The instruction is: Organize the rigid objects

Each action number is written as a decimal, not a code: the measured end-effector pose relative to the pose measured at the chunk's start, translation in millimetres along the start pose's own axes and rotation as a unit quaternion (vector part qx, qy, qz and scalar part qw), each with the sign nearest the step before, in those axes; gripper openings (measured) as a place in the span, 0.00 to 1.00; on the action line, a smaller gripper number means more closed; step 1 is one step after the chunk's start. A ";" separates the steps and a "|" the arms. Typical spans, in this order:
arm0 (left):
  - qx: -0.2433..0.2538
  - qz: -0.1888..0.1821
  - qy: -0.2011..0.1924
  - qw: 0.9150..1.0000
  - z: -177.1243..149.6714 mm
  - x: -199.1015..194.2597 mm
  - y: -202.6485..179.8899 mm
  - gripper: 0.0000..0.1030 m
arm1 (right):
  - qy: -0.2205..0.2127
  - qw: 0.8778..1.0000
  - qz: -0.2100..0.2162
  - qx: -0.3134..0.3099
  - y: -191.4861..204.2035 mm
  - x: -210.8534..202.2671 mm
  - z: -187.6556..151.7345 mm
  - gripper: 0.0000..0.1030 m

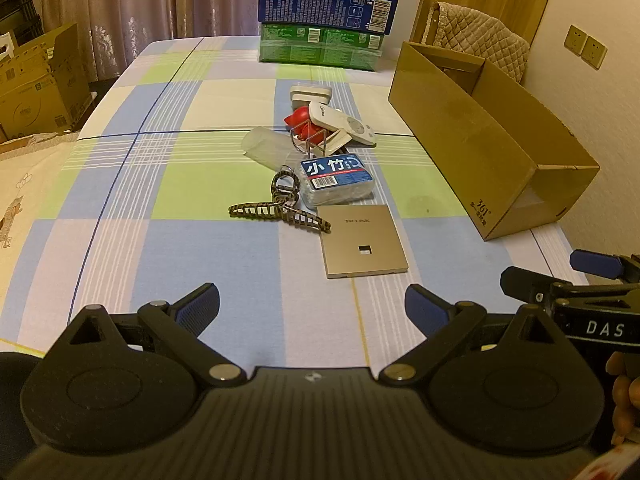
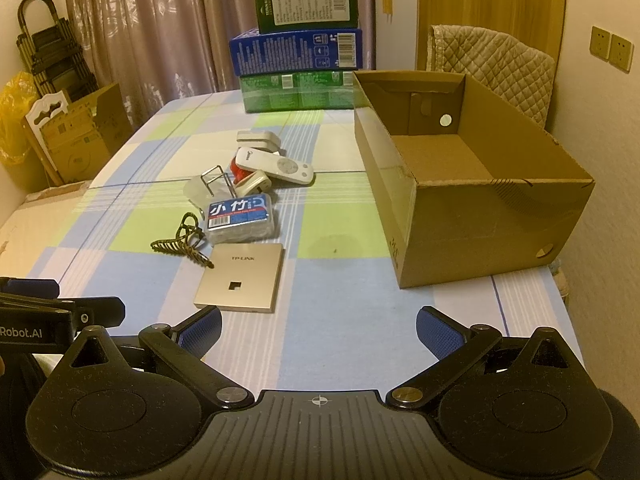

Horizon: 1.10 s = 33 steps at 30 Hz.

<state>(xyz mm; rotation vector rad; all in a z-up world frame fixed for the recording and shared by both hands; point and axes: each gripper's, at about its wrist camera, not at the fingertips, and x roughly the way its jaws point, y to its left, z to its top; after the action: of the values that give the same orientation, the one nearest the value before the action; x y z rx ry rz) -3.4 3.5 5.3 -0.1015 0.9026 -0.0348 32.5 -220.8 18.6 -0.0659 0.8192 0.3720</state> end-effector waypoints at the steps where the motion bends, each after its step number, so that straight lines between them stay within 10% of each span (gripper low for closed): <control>1: 0.000 0.000 0.000 1.000 0.0 0.0 0.0 0.94 | 0.000 1.000 0.000 0.000 0.0 -0.3 0.0 0.98; 33: -0.012 -0.009 0.002 1.000 -2.5 4.0 6.0 0.94 | 0.010 1.000 -0.002 -0.008 2.3 4.5 -1.0 0.98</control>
<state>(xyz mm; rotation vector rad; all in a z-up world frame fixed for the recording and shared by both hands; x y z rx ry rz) -3.0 9.0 0.1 -0.1314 0.9069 -0.0414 33.7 -217.5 14.8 -0.0868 0.8351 0.3741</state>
